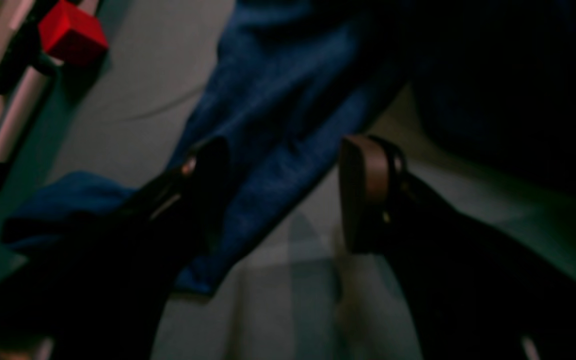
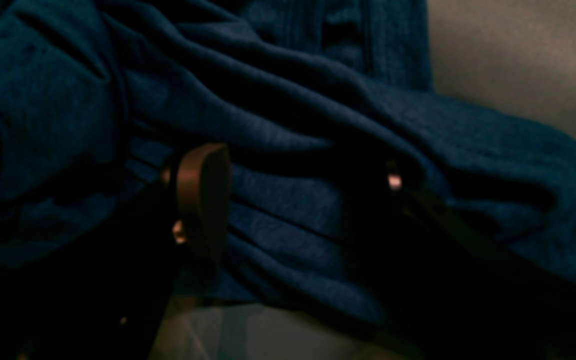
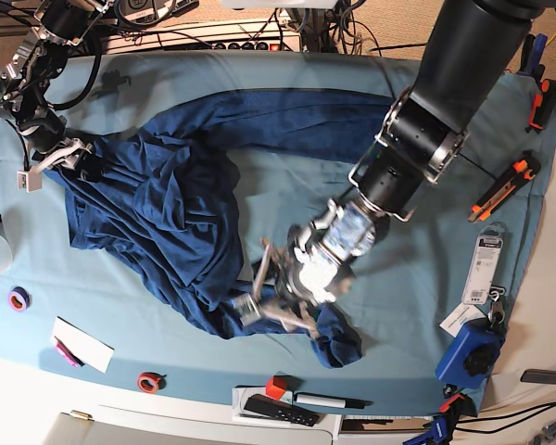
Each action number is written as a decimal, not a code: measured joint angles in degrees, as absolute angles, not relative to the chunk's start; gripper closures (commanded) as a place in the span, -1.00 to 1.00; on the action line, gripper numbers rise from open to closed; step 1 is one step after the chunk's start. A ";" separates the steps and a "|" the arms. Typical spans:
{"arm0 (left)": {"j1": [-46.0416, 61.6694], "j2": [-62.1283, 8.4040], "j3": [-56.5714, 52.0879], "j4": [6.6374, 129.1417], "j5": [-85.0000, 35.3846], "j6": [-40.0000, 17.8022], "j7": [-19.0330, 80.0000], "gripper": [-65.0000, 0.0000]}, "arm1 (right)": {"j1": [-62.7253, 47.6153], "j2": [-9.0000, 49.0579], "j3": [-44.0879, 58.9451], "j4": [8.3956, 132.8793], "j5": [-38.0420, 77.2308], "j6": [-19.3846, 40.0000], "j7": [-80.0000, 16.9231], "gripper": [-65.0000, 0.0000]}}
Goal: Layout the t-shirt on the table in an organized manner, then fold the t-shirt properly
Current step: 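Release and regrasp the dragged fabric end with the left gripper, then carry the grasped fabric with the left gripper back across the shirt body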
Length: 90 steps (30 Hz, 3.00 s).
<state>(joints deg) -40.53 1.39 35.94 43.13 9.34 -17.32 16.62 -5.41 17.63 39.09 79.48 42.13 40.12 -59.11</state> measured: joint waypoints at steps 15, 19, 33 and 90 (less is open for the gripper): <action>-41.43 1.56 48.38 40.47 13.06 -5.58 13.28 -0.08 | -5.41 17.61 39.09 79.48 42.26 40.12 -59.18 -0.14; -41.80 1.72 48.36 39.09 13.21 -7.09 12.82 0.00 | -5.41 17.61 39.09 79.48 42.26 40.12 -59.18 -0.14; -42.26 2.07 48.34 31.46 16.08 -4.60 4.64 1.00 | -5.39 17.61 39.09 79.48 42.26 40.12 -59.33 -0.14; -36.73 4.38 7.62 40.29 -77.62 -39.75 80.55 0.21 | -5.41 17.58 39.09 79.48 43.77 39.94 -59.55 -0.14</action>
